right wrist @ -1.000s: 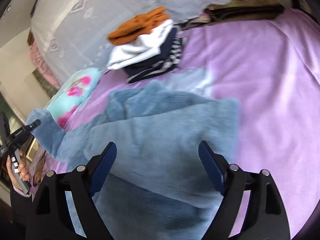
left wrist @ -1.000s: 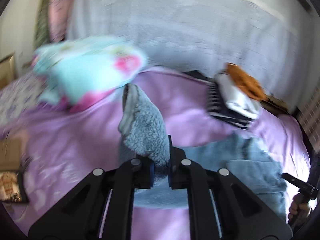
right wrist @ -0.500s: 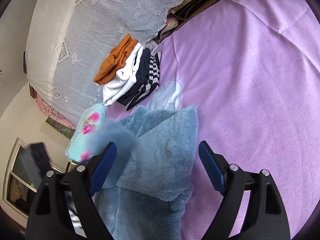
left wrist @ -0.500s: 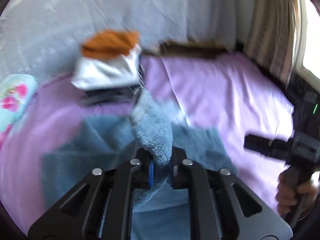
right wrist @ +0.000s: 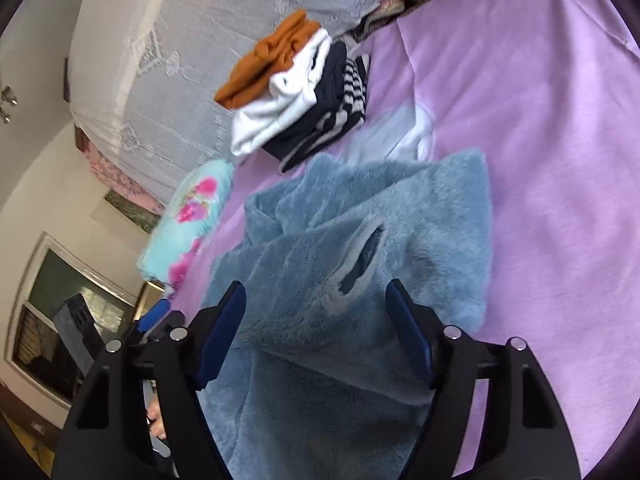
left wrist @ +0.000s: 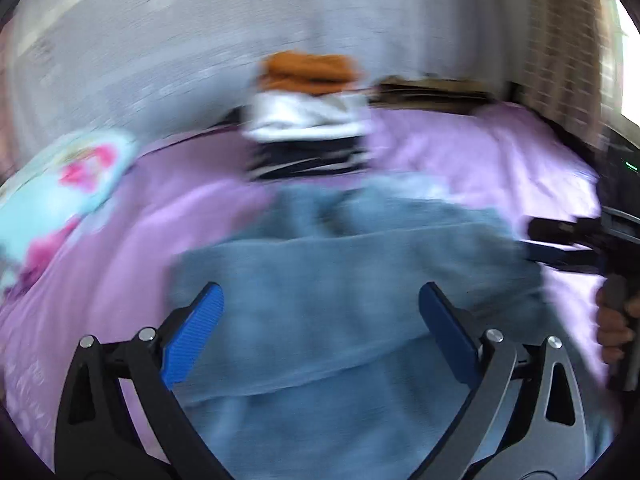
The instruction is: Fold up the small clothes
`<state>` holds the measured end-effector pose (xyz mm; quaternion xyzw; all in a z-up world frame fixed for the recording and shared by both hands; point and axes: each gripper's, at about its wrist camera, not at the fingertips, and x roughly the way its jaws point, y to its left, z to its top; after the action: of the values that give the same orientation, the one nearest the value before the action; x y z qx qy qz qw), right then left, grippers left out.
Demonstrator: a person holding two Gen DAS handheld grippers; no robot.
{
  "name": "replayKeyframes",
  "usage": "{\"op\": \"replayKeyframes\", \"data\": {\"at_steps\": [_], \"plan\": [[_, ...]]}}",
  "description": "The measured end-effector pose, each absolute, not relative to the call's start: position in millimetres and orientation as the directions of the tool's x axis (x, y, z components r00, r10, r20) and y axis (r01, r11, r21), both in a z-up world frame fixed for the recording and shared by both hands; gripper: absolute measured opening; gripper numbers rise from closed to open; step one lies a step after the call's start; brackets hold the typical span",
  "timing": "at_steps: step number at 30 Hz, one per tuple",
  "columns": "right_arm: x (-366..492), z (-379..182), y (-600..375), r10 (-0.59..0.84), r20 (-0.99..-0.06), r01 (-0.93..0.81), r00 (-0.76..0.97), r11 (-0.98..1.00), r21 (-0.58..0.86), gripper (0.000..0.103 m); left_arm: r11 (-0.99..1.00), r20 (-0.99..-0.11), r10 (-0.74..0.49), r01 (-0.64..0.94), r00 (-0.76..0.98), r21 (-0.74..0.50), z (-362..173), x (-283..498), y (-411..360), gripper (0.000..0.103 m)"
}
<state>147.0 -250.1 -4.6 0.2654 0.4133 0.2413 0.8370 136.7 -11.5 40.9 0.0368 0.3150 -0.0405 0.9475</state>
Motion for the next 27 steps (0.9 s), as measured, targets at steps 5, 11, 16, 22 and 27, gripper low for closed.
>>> {"op": "replayKeyframes", "data": {"at_steps": [5,11,16,22,27], "plan": [[145.6,1.2,-238.4,0.543,-0.571,-0.205,0.616,0.81,0.55,0.01,0.993,-0.706,0.035,-0.103,0.707,-0.053,8.0,167.0,66.7,0.099],[152.6,-17.0,-244.4,0.435,-0.674,-0.161,0.597,0.888,0.43,0.01,0.984,-0.766,-0.003,-0.134,0.643,-0.117,-16.3,179.4,89.0,0.101],[146.9,-9.5,-289.6,0.516,-0.578,-0.098,0.632,0.793,0.601,0.017,0.985,-0.754,0.017,-0.142,0.657,-0.102,-8.4,172.3,88.6,0.1],[151.4,26.1,-244.9,0.577,-0.525,-0.245,0.626,0.785,0.569,0.019,0.982,-0.652,-0.108,-0.024,0.75,-0.19,40.9,154.6,78.4,0.099],[183.9,-5.6,-199.1,0.604,-0.606,-0.249,0.517,0.784,0.569,0.018,0.976,-0.679,-0.197,0.073,0.707,-0.207,35.8,195.4,39.0,0.099]]}}
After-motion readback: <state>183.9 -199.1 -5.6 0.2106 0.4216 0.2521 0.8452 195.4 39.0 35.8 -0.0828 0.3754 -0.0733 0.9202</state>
